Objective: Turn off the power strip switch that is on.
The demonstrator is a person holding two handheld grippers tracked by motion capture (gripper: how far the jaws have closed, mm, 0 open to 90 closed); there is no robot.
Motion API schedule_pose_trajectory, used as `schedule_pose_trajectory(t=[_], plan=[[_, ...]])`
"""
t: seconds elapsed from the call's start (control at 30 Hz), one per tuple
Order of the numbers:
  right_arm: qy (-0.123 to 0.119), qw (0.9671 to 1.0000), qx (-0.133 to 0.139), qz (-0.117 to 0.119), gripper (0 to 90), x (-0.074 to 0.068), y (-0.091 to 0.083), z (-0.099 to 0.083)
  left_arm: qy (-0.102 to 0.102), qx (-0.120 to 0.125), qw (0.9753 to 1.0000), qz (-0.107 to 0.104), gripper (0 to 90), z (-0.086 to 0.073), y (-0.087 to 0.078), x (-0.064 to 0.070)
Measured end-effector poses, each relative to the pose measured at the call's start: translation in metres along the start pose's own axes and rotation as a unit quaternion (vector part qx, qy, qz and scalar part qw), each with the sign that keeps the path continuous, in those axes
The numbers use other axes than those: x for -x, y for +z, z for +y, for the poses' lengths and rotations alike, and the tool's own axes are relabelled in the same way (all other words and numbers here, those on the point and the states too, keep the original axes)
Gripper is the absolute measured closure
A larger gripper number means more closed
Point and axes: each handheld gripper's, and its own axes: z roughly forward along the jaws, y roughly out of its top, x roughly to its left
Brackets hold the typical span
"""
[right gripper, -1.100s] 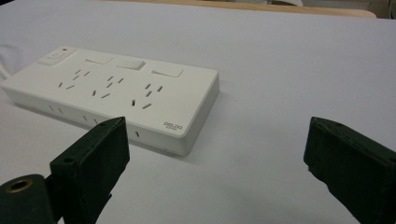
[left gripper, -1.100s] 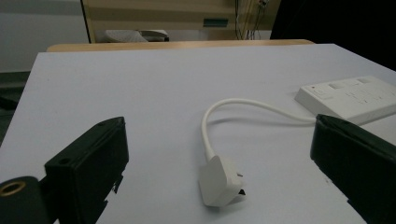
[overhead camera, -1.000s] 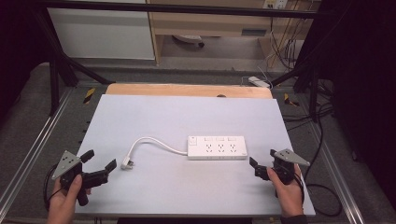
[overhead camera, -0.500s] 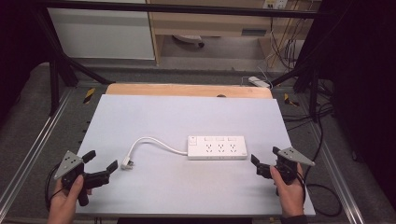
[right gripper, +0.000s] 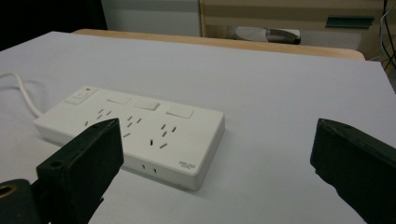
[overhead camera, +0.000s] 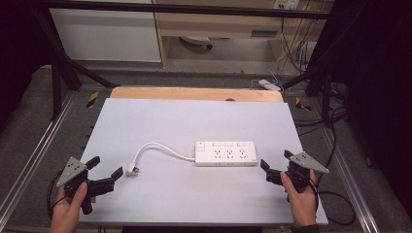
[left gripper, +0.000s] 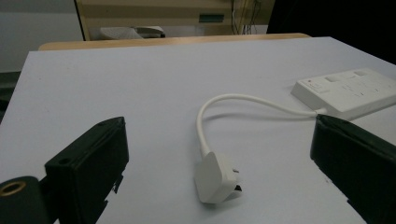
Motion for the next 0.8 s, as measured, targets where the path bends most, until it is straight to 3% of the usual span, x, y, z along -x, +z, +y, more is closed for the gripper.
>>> schedule_pose_trajectory(t=[0.47, 0.53, 0.6, 0.8], plan=[[-0.003, 0.9998, 0.018, 0.012, 2.8, -0.005, 0.0, 0.012, 0.003, -0.004, 1.0, -0.001, 4.2, -0.001, 0.0, 0.0], [-0.013, 0.9997, 0.02, 0.012, 3.0, -0.008, -0.001, 0.018, 0.005, -0.004, 1.0, -0.001, 4.3, -0.001, 0.001, 0.0], [-0.001, 0.9992, 0.03, 0.026, 3.0, -0.01, -0.003, 0.024, 0.005, -0.004, 1.0, -0.001, 4.3, -0.001, 0.0, 0.001], [0.002, 0.9978, 0.048, 0.045, 2.6, -0.017, -0.002, 0.037, 0.003, -0.005, 1.0, -0.002, 4.3, -0.001, 0.001, 0.0]])
